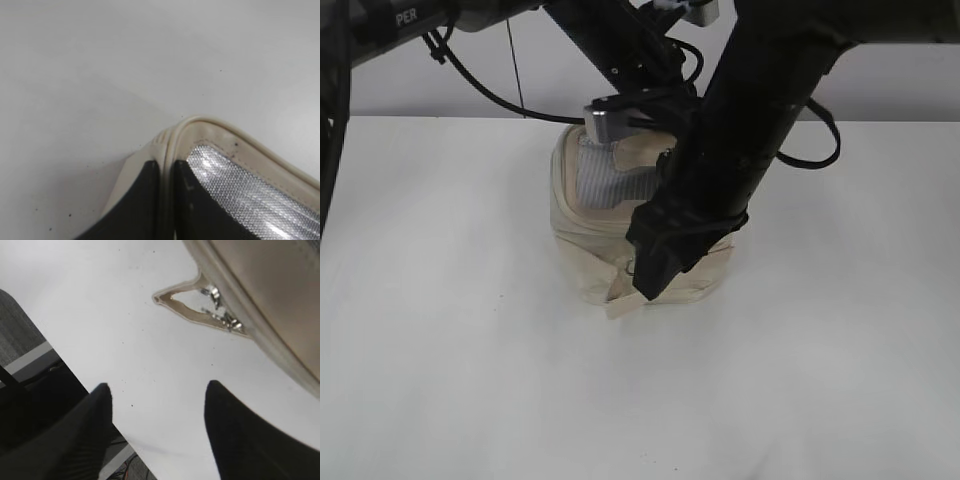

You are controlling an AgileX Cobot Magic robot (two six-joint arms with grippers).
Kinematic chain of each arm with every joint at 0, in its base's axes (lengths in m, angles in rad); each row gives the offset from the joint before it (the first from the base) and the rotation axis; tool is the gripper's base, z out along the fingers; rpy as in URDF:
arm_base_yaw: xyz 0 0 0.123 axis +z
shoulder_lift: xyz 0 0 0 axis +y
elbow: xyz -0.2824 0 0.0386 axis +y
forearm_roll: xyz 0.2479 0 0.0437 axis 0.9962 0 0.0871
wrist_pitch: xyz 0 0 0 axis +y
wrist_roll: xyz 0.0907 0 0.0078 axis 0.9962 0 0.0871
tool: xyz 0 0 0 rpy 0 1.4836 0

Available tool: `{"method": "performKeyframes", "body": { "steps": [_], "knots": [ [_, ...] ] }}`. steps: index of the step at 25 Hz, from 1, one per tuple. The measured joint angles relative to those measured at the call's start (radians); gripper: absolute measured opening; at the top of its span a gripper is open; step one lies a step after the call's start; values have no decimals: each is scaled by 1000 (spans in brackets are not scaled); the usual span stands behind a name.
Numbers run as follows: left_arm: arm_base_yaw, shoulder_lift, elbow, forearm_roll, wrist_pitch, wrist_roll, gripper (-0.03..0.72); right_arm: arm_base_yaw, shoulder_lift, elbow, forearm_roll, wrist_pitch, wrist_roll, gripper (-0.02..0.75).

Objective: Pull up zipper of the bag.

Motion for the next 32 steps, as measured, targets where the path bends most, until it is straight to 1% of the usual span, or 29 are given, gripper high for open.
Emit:
{"method": "performKeyframes", "body": {
  "steps": [2, 4, 8, 10, 12, 14, 18, 22, 24, 29, 32],
  "knots": [
    [0, 0, 0, 3, -3, -1, 81, 0, -27, 0, -21, 3, 38, 488],
    [0, -3, 0, 6, -8, -2, 132, 0, -62, 0, -55, 5, 89, 510],
    [0, -29, 0, 47, -8, -32, 239, 0, -119, 0, -208, 28, 269, 520],
    [3, -53, 0, 98, 1, -67, 259, 0, -141, 0, -303, 53, 352, 521],
    [7, -80, -1, 160, 9, -131, 267, -2, -156, 1, -361, 78, 407, 522],
    [8, -100, -1, 230, 32, -197, 271, -12, -170, 3, -382, 100, 427, 524],
    [13, -124, -1, 353, 93, -307, 274, -45, -198, 3, -389, 131, 435, 524],
    [26, -145, -1, 448, 103, -477, 274, -116, -232, 31, -390, 135, 439, 524],
    [30, -160, -1, 491, 103, -524, 274, -167, -245, 54, -397, 136, 440, 524],
    [30, -229, -1, 541, 106, -646, 274, -326, -273, 107, -407, 124, 453, 524],
    [30, -290, 19, 547, 105, -706, 274, -400, -308, 153, -410, 108, 483, 524]
  ]
}}
